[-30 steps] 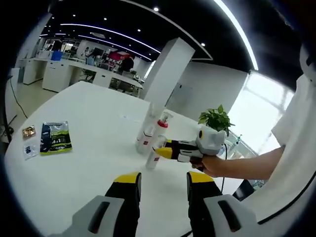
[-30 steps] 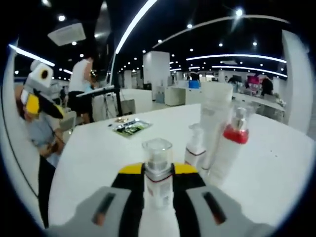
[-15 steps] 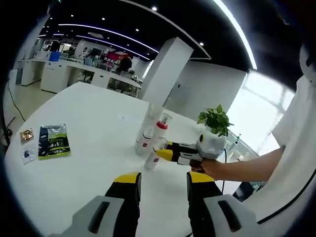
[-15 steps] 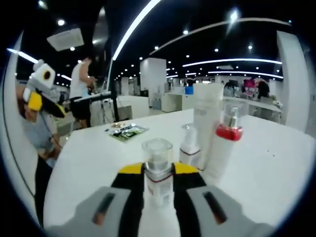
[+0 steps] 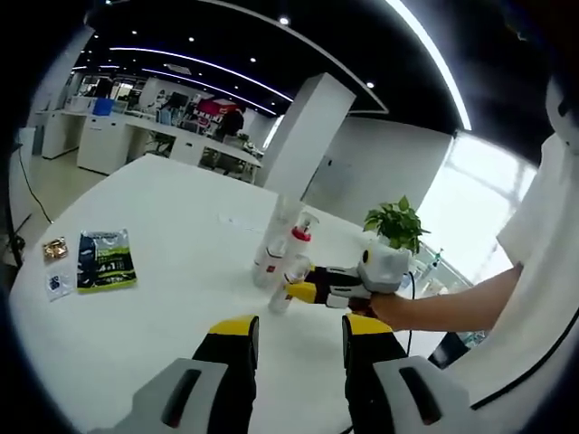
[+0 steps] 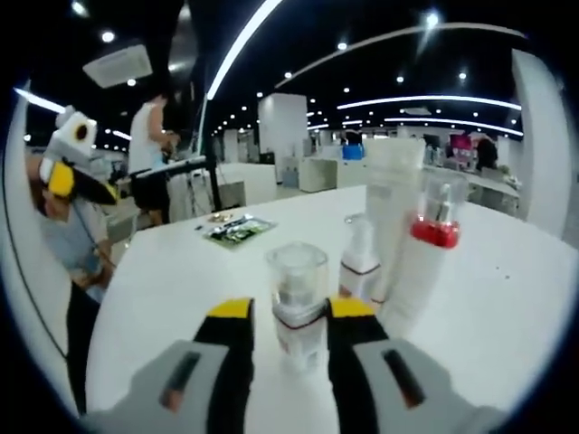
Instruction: Arrange the skincare products in the storage area until every visible bottle or jar stands upright without overlapping.
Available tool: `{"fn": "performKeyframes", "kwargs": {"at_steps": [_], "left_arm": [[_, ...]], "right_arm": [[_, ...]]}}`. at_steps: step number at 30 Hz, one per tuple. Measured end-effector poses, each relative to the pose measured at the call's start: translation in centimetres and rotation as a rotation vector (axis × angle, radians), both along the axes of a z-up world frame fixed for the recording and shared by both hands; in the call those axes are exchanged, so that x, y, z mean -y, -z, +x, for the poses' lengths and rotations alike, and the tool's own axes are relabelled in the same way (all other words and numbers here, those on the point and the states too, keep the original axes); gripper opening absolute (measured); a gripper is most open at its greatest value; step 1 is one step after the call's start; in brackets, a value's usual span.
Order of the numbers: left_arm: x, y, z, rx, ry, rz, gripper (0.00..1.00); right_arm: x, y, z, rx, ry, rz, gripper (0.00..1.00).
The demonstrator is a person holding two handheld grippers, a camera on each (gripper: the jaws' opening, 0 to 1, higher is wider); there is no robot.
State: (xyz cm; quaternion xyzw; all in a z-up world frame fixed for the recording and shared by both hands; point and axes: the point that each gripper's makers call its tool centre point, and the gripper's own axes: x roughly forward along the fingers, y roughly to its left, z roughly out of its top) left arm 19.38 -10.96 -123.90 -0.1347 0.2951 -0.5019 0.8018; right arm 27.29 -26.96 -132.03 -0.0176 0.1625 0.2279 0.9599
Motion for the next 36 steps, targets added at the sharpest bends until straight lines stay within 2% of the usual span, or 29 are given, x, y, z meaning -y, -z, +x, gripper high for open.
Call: {"fn": "performKeyframes", "kwargs": {"at_steps": [9, 14, 16, 23, 36], "left_arm": [[-1.1, 0.1, -0.4, -0.005, -0.011, 0.007, 0.38], [-2.0, 0.4, -1.0, -0.016, -0.023, 0.012, 0.38], [-2.2, 0.4, -1.0, -0.020, -0.030, 0.011, 0.38], [-2.4, 0.5, -1.3, -0.022, -0.034, 0.008, 0.38], [-1.9, 0.6, -1.5, -0.023, -0.020, 0.008, 0.38]], "right_arm": [[-0.4, 1.6, 0.0, -0.062, 0.004, -0.018, 0.30], [-0.7, 2.3, -0.1, -0.087, 0.004, -0.030, 0.26], [-0.8, 2.4, -0.1, -0.087, 0.000, -0.039, 0.21], [-1.0, 2.4, -0.2, -0.082, -0.011, -0.077, 0.21], [2.8, 2.4, -0.9, -0.097, 0.097, -0.052, 0.21]]}}
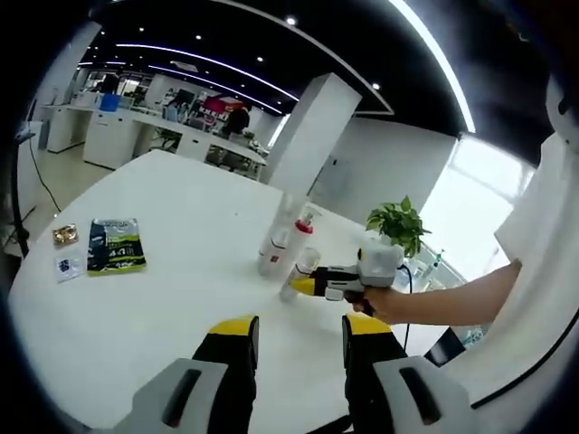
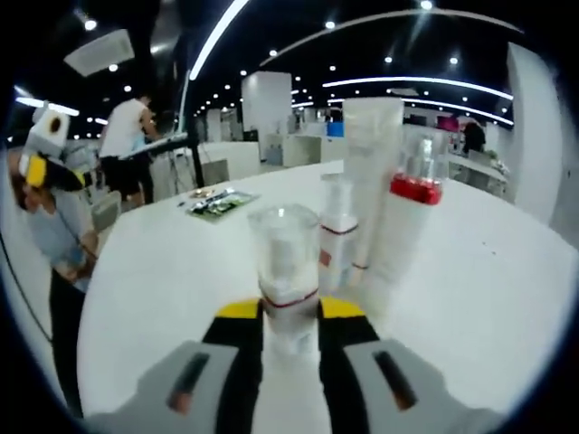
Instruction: Arrange the skincare products in the storage area until every visible bottle or jar stands upright without overlapping.
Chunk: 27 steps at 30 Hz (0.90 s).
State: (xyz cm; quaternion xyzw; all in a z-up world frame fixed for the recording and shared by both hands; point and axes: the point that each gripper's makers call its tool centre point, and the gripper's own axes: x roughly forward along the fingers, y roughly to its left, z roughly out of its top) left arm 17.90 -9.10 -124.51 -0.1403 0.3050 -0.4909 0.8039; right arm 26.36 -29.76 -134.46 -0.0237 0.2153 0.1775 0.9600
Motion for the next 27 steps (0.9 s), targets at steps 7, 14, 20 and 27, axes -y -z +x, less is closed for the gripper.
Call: {"fn": "performKeyframes", "kwargs": {"at_steps": [7, 14, 20, 27], "left_arm": [[0.2, 0.2, 0.2, -0.001, 0.001, 0.005, 0.37], [0.4, 0.3, 0.8, -0.001, -0.006, 0.012, 0.37], [0.9, 0.4, 1.1, -0.002, 0.002, 0.017, 0.37], [1.4, 0.3, 1.9, -0.001, 0.000, 0.019, 0.37]], "right_arm": [[1.3, -0.1, 0.4, 0.005, 0.019, -0.029, 0.20], [1.9, -0.3, 1.0, 0.004, 0.026, -0.059, 0.21], [2.1, -0.4, 1.4, 0.002, 0.039, -0.028, 0.21], [2.5, -0.5, 1.9, 0.004, 0.042, -0.019, 0.21]]}}
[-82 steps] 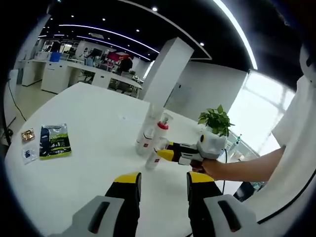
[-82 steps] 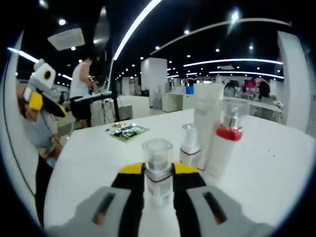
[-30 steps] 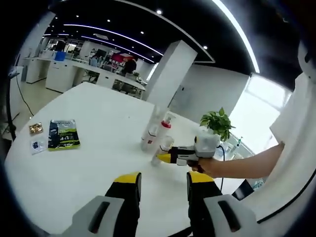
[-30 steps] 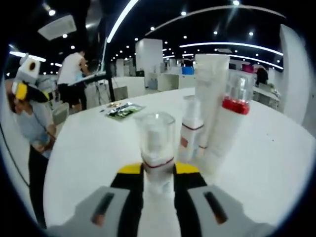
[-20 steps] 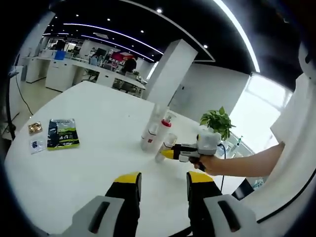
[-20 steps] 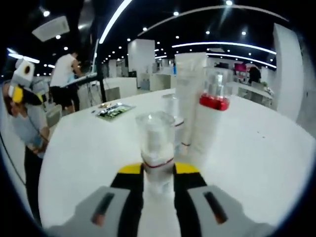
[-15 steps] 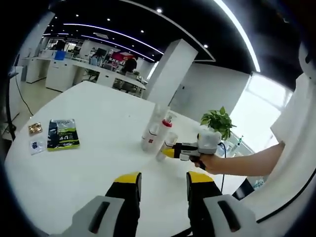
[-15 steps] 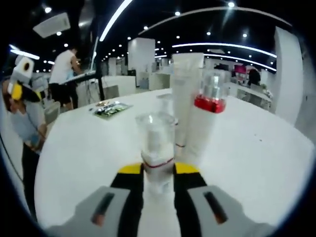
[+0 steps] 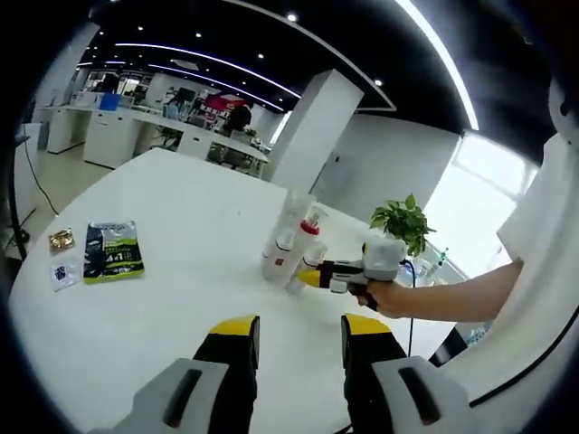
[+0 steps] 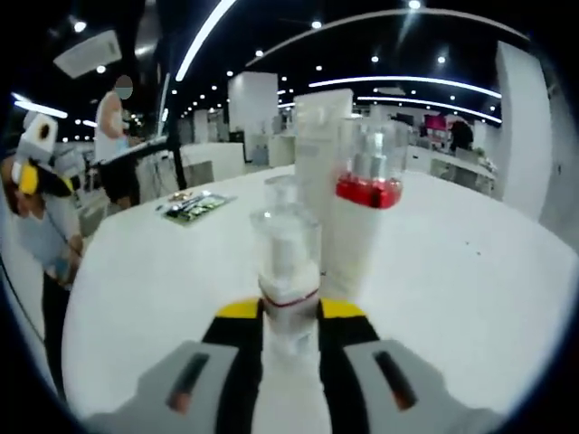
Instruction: Arrange the skincare products in the storage area until every visible bottle or jar stands upright without overlapping.
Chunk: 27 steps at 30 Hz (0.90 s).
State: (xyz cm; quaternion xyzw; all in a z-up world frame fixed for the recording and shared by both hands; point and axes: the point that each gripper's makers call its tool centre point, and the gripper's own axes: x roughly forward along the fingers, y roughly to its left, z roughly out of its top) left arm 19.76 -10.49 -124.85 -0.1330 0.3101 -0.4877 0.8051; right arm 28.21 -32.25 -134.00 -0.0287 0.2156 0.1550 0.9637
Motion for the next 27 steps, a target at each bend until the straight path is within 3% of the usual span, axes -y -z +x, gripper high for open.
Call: {"fn": "performKeyframes", "kwargs": {"at_steps": [16, 27], "left_arm": [[1.5, 0.3, 0.3, -0.007, 0.043, 0.014, 0.37], [1.6, 0.2, 0.0, -0.003, 0.065, 0.007, 0.36]], "right_arm": [[0.4, 0.6, 0.1, -0.011, -0.040, -0.021, 0.24], [1.3, 0.4, -0.2, -0.016, 0.001, -0.018, 0.23]]}}
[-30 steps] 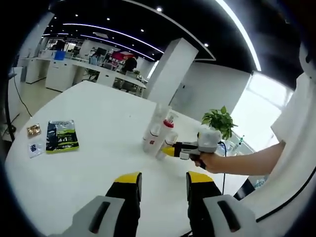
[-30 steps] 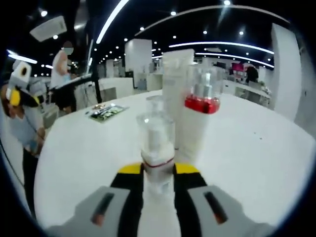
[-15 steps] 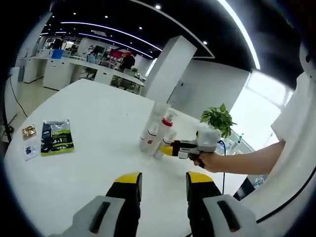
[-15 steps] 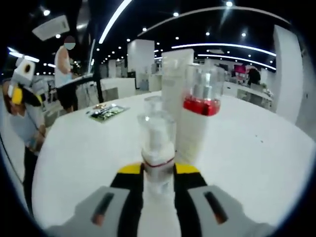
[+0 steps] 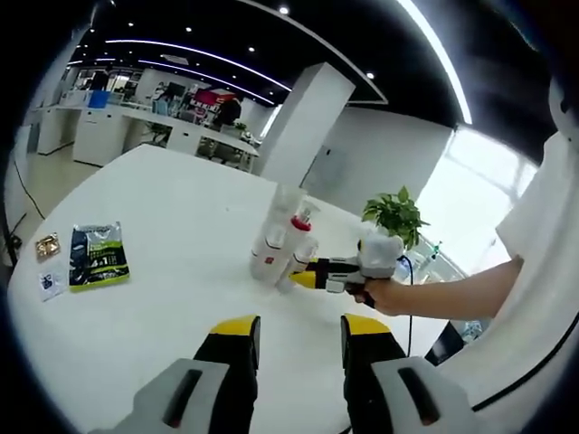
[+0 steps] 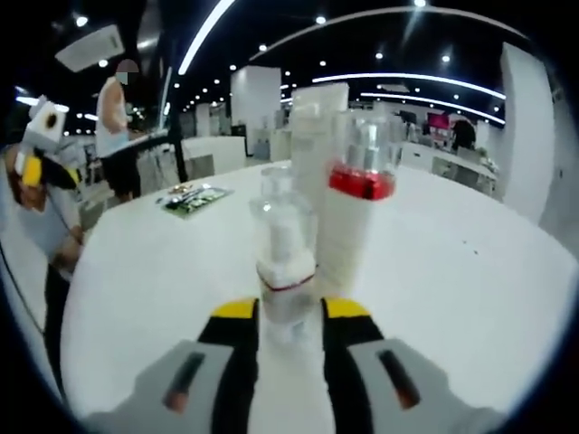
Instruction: Arrange the skincare products in the storage area until every visible bottle or jar stands upright without overlapping.
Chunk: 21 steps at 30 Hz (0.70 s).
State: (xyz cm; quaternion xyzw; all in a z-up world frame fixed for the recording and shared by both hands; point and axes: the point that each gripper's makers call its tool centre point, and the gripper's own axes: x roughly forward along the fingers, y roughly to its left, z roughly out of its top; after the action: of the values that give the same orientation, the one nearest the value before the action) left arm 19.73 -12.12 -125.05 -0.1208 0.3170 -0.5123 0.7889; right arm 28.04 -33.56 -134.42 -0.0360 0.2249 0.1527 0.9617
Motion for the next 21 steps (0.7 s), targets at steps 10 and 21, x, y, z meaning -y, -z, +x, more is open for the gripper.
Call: {"fn": "performKeyframes", "kwargs": {"at_steps": [10, 21], "left_arm": [[-0.18, 0.05, -0.38, 0.003, 0.012, 0.002, 0.36], [-0.18, 0.09, -0.57, -0.002, 0.019, -0.008, 0.36]], "right_arm": [[0.01, -0.28, -0.48, 0.009, -0.006, -0.012, 0.19], [0.55, 0.03, -0.18, -0.015, -0.019, -0.032, 0.18]]}}
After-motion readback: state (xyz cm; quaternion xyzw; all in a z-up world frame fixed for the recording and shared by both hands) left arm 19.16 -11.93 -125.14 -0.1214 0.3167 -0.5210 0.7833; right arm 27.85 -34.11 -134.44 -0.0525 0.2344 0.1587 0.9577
